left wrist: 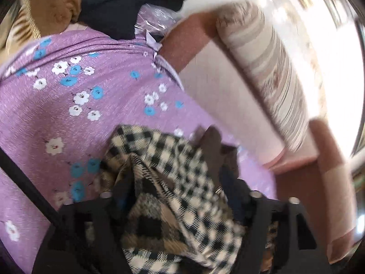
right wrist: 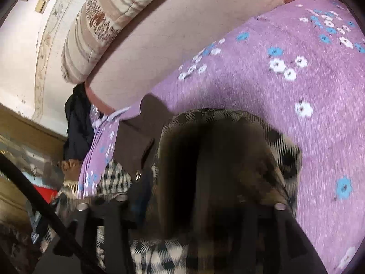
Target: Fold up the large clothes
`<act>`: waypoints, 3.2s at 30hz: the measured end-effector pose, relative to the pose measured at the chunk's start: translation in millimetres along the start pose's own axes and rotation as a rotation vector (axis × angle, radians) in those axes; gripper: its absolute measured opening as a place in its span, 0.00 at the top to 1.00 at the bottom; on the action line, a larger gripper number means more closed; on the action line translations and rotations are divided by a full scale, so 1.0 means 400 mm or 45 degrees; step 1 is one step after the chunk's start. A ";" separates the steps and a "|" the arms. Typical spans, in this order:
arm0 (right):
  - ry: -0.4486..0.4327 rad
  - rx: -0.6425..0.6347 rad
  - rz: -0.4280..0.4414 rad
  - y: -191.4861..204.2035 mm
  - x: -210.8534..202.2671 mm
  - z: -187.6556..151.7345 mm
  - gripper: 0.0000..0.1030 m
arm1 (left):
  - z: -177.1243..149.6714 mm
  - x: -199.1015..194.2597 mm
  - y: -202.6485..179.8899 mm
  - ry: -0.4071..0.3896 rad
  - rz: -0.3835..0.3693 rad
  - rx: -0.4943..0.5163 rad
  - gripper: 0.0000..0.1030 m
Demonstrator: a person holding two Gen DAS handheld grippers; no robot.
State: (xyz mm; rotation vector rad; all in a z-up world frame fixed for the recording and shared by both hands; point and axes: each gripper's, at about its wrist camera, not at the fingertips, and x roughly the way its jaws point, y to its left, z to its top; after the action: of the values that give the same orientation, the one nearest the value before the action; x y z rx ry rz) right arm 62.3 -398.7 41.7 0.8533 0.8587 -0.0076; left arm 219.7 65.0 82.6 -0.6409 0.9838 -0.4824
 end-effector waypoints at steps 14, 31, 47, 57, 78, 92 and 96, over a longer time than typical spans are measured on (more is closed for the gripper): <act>-0.211 -0.114 -0.148 0.049 -0.066 0.131 0.43 | 0.141 -0.057 -0.038 -0.148 0.072 -0.016 0.25; 0.209 -0.698 0.081 0.274 -0.074 -0.347 0.71 | -0.260 -0.171 -0.050 -0.026 0.545 0.491 0.25; 0.215 -0.702 -0.291 0.508 0.387 -0.136 0.78 | -0.247 -0.103 0.028 0.078 0.491 0.441 0.25; 0.062 -0.580 -0.229 0.458 0.242 -0.047 0.77 | -0.227 -0.089 0.027 0.093 0.521 0.426 0.25; -0.047 -0.509 -0.555 0.222 0.027 -0.085 0.81 | -0.242 -0.022 0.052 0.157 0.816 0.560 0.23; 0.029 -0.666 -0.802 0.115 -0.004 -0.175 0.82 | -0.250 -0.030 0.037 0.117 0.848 0.578 0.24; -0.061 -0.522 -0.683 0.065 -0.167 -0.165 0.71 | -0.261 -0.080 -0.016 -0.001 0.821 0.635 0.24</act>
State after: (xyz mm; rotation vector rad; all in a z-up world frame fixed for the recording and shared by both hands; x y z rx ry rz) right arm -17.9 -358.5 80.2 0.2232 0.9800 -0.3100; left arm 112.7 52.2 64.7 0.1347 0.9596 -0.1368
